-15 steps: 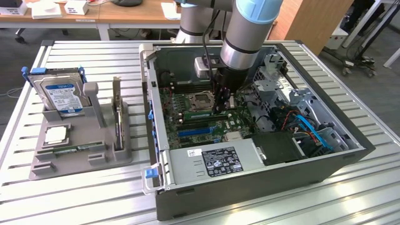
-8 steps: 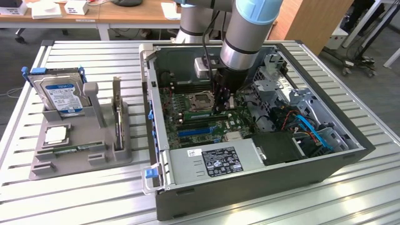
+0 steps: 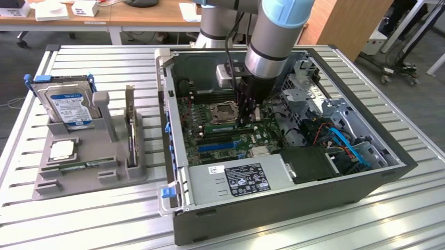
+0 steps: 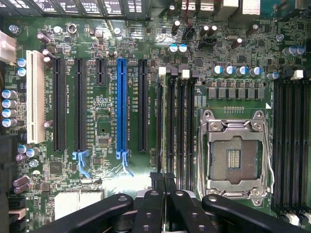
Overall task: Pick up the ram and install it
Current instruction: 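Insert the ram into the slot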
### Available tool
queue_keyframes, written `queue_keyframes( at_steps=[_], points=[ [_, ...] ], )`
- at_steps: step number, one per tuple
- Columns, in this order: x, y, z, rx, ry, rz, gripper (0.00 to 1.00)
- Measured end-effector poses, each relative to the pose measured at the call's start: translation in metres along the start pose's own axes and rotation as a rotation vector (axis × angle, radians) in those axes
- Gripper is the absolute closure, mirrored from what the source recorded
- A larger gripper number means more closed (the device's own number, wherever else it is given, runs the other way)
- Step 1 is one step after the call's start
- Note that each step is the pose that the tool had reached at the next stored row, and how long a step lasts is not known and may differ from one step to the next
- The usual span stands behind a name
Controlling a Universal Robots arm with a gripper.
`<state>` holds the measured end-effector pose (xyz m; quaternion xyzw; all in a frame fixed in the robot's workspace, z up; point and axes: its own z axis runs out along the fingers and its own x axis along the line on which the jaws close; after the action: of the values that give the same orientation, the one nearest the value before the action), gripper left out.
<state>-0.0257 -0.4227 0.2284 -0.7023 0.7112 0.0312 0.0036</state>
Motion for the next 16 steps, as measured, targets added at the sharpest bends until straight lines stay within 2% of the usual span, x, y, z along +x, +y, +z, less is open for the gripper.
queue_keyframes(
  at_steps=[12,13,14,16],
  points=[
    [0.0,0.0,0.0003,-0.0002,0.0001,-0.004,0.89],
    [0.0,0.0,0.0003,-0.0002,0.0002,-0.006,0.89],
    [0.0,-0.0002,0.0009,-0.0014,0.001,-0.031,0.89],
    [0.0001,-0.0002,0.0017,-0.0015,0.0011,-0.031,0.89]
  ],
)
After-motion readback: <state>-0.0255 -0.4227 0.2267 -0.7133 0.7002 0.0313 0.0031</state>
